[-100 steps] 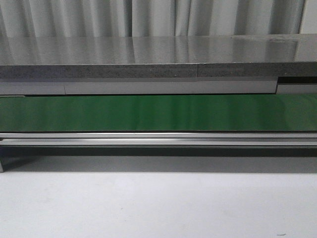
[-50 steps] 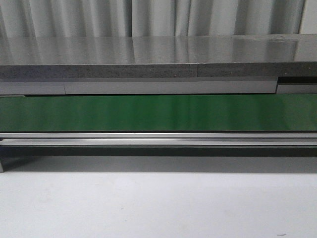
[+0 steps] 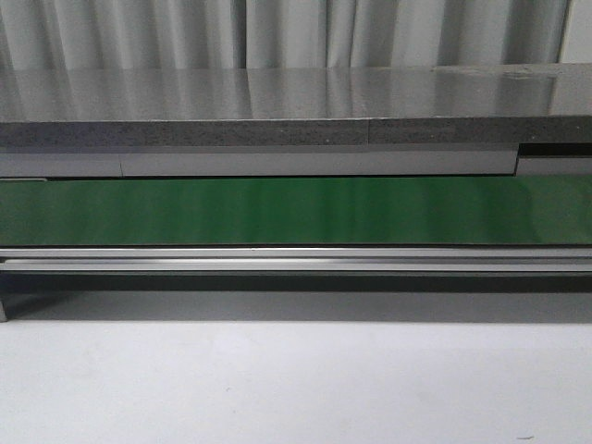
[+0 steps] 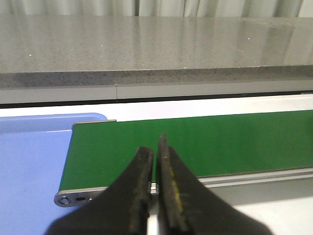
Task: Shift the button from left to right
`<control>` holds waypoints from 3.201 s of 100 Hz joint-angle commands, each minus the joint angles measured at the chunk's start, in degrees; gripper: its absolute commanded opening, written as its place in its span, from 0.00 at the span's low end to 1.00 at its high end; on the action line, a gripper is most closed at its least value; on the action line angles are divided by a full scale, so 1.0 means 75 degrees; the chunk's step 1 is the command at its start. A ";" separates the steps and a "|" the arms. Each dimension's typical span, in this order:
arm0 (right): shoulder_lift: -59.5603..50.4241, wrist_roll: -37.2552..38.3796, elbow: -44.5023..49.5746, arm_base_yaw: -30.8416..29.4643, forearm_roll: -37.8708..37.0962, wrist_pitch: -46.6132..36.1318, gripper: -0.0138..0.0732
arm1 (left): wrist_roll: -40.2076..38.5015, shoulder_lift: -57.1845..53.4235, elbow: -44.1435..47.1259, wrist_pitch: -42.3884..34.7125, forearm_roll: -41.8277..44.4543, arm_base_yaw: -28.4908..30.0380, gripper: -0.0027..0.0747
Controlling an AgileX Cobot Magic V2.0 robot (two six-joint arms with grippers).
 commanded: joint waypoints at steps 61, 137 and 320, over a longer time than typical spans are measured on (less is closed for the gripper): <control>-0.3633 -0.0006 0.1368 0.0019 0.0541 0.0097 0.36 | -0.0029 0.0066 -0.0191 -0.0589 -0.0044 -0.0065 0.04; -0.3633 -0.0006 0.1368 0.0019 0.0541 0.0098 0.08 | -0.0029 0.0066 -0.0191 -0.0589 -0.0044 -0.0065 0.04; -0.6361 0.0152 0.3951 0.0019 0.0103 0.0044 0.08 | -0.0029 0.0066 -0.0191 -0.0589 -0.0044 -0.0065 0.04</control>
